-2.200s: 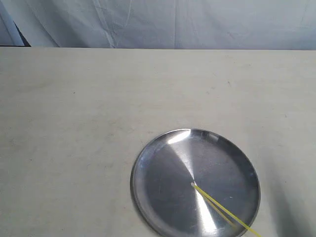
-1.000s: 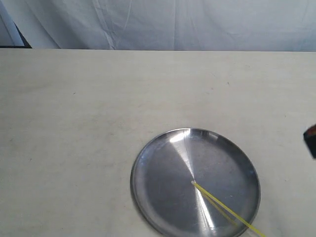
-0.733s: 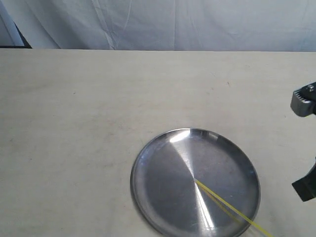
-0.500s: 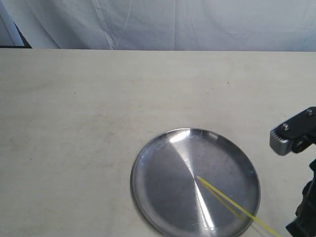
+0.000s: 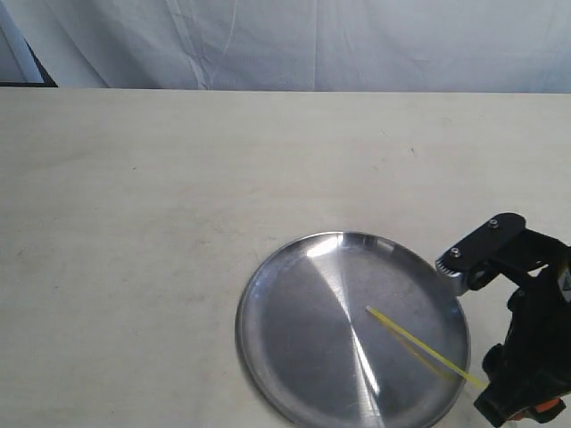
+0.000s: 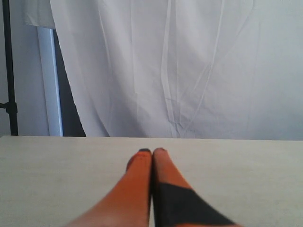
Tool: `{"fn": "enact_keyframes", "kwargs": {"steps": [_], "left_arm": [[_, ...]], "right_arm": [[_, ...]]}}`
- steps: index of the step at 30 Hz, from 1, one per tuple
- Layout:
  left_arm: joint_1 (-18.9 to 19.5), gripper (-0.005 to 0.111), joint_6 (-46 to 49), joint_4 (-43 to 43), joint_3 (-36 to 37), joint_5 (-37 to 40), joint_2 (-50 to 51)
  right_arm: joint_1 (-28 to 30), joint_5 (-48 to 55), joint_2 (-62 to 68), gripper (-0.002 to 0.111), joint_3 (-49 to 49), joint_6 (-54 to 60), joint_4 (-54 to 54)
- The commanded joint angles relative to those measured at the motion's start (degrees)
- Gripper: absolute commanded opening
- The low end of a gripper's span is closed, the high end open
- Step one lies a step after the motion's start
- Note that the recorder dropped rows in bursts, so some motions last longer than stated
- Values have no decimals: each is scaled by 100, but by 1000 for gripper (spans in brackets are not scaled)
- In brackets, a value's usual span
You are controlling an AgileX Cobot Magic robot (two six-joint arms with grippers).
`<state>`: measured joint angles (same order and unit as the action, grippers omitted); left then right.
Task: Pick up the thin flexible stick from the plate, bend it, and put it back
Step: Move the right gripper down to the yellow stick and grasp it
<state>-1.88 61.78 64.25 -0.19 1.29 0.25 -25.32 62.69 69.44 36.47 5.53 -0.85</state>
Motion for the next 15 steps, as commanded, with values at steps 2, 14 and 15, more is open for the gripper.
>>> {"fn": "enact_keyframes", "kwargs": {"steps": [2,14,15], "left_arm": [[19,0,-12,2,19,-46,-25],[7,0,-12,2,19,-46,-25],[7,0,-12,2,19,-46,-25]], "right_arm": [[-9,-315,596,58,-20,31,178],[-9,-1218,1932,58,-20,31,524],[-9,-1218,1955,58,-20,31,476]]}}
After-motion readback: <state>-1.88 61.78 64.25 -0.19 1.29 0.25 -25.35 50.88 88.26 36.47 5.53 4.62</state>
